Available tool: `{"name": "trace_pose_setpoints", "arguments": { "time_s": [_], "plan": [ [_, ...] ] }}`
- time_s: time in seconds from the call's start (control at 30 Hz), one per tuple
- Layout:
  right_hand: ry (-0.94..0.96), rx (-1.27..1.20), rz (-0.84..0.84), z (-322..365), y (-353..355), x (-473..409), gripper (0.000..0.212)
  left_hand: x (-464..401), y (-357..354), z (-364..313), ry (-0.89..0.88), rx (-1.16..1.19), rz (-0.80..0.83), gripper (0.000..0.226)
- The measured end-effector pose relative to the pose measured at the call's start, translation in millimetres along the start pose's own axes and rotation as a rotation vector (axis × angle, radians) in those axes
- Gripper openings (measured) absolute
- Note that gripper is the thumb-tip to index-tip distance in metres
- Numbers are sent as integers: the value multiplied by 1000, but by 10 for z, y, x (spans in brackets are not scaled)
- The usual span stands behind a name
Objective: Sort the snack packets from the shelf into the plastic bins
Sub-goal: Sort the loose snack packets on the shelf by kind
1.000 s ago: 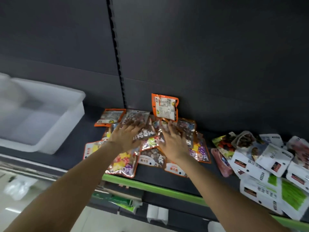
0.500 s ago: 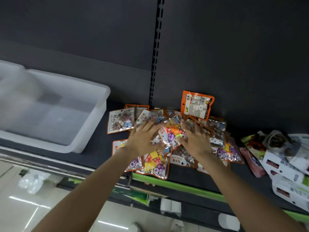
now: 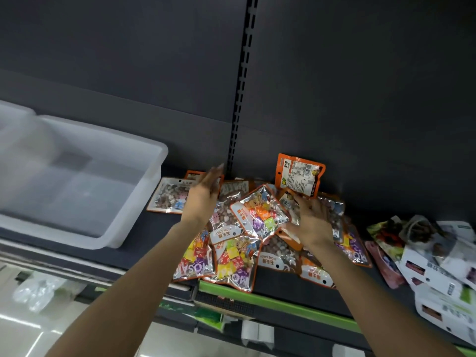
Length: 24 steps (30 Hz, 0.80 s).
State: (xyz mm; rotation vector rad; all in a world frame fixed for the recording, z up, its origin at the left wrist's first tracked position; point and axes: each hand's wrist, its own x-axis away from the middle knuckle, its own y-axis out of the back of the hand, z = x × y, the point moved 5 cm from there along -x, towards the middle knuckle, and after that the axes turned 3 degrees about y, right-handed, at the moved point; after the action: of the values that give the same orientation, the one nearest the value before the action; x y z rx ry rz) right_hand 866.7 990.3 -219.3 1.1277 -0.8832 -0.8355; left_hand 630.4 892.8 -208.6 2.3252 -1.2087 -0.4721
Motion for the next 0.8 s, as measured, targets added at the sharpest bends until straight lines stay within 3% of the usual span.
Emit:
{"name": "trace_pose_setpoints", "arguments": {
  "time_s": [0.2,0.33,0.4,0.47,0.53,0.57,0.67,0.73,0.8],
  "plan": [
    [78,-89,-51,413,357,-75,46,-23,-72,-10,-10,-127,165,37],
    [194,-131,-180,835,540,-144,28,4,89,-52,33,4,66,37],
    [232,-202,-264,954,540,-179,21,52,172,-113,-69,-42,-4,50],
    [224,-358,-338,955,532,-218,17,108,158,-207,-278,-219,-27,58],
    [208,-487,-363,914,524,-250,17,132,9,-237,-429,-425,66,64],
    [216,-516,-323,911,498,-266,22,127,-95,-191,-433,-554,161,67],
    [187,-382,15,891,285,-271,50,103,-299,116,-324,-929,415,74],
    [123,-310,101,774,196,-250,56,61,-305,268,-220,-981,471,75],
    [66,-282,61,648,191,-210,45,45,-310,319,-151,-905,476,73]
  ]
}}
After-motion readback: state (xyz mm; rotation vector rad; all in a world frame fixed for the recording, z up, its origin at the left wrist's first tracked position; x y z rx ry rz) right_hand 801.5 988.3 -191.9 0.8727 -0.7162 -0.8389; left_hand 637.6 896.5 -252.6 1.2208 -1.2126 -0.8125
